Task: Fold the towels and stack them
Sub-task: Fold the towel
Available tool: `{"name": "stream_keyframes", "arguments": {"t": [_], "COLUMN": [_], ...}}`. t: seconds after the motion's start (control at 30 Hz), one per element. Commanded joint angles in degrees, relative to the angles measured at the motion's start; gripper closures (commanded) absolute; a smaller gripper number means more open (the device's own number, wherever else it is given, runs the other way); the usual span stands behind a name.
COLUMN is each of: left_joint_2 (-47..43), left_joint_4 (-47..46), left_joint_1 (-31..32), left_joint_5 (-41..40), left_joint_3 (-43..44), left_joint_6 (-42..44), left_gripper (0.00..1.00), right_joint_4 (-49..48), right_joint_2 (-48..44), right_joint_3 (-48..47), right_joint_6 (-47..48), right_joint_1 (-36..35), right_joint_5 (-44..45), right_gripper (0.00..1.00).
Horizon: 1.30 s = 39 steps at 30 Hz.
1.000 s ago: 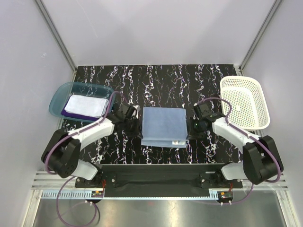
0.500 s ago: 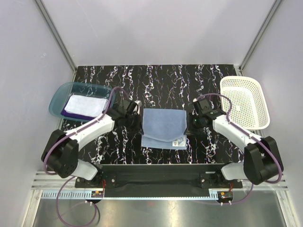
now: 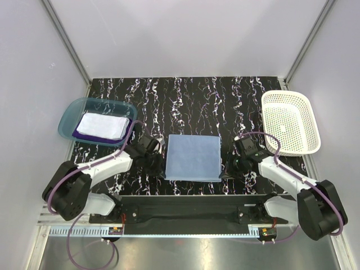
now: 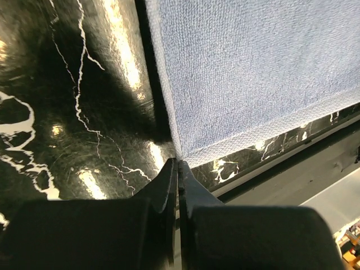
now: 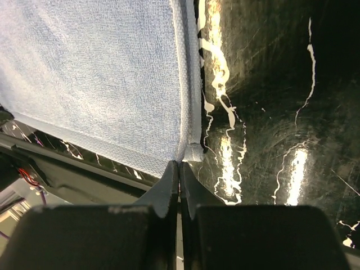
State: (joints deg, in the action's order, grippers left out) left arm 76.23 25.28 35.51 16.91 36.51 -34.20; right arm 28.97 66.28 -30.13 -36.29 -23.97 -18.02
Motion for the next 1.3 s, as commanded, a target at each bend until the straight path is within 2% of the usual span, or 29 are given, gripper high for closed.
{"name": "stream_keyframes", "arguments": {"t": [0.0,0.2,0.3,0.33,0.47,0.5,0.57,0.73,0.9,1.07,1.27], "left_joint_2": [0.1,0.8,0.4,0.2,-1.8,-2.3,-2.7,0.3,12.3,23.3,31.6], "left_joint_4": [-4.7,-5.0,-4.2,-3.7,-0.6,0.3,3.0,1.5,0.0,-1.4,2.6], "left_joint_1": [-0.2,-0.2,-0.2,-0.2,-0.3,-0.3,-0.3,-0.6,-2.8,-7.3,-10.6], "left_joint_5": [0.2,0.8,0.9,0.8,-0.1,-0.4,-2.0,-2.9,-1.4,1.7,2.6], "left_joint_3": [-0.6,-1.1,-1.0,-1.0,0.5,1.0,3.4,9.8,22.7,31.5,41.1], "left_joint_6": [-0.2,0.4,0.9,1.0,1.6,1.9,2.8,5.1,9.0,10.8,13.6], "left_gripper": [1.0,1.0,0.92,0.86,0.73,0.7,0.65,0.62,0.62,0.63,0.64], "right_joint_4": [-2.0,-2.0,-1.1,-0.2,4.2,5.6,6.2,1.6,-6.3,-8.7,-2.8], "right_joint_2": [-0.6,0.5,-0.6,-1.5,-4.1,-5.6,-7.0,-6.3,2.0,7.0,7.8], "right_joint_3": [-0.6,1.0,1.2,1.1,-0.1,-0.5,-1.1,-3.4,-2.9,-1.9,-11.1], "right_joint_6": [-2.3,-4.5,-5.3,-5.3,-5.4,-5.5,-6.0,-6.2,-6.2,-5.4,-0.8], "right_joint_1": [-0.1,-0.1,-0.1,-0.1,-0.1,-0.1,-0.1,-0.1,-0.1,-0.1,-0.1], "right_joint_5": [2.4,3.5,4.7,4.7,7.8,8.3,8.3,4.9,0.3,5.8,11.3], "right_gripper": [1.0,0.99,0.95,0.94,0.7,0.68,0.68,0.73,0.78,0.81,0.81]}}
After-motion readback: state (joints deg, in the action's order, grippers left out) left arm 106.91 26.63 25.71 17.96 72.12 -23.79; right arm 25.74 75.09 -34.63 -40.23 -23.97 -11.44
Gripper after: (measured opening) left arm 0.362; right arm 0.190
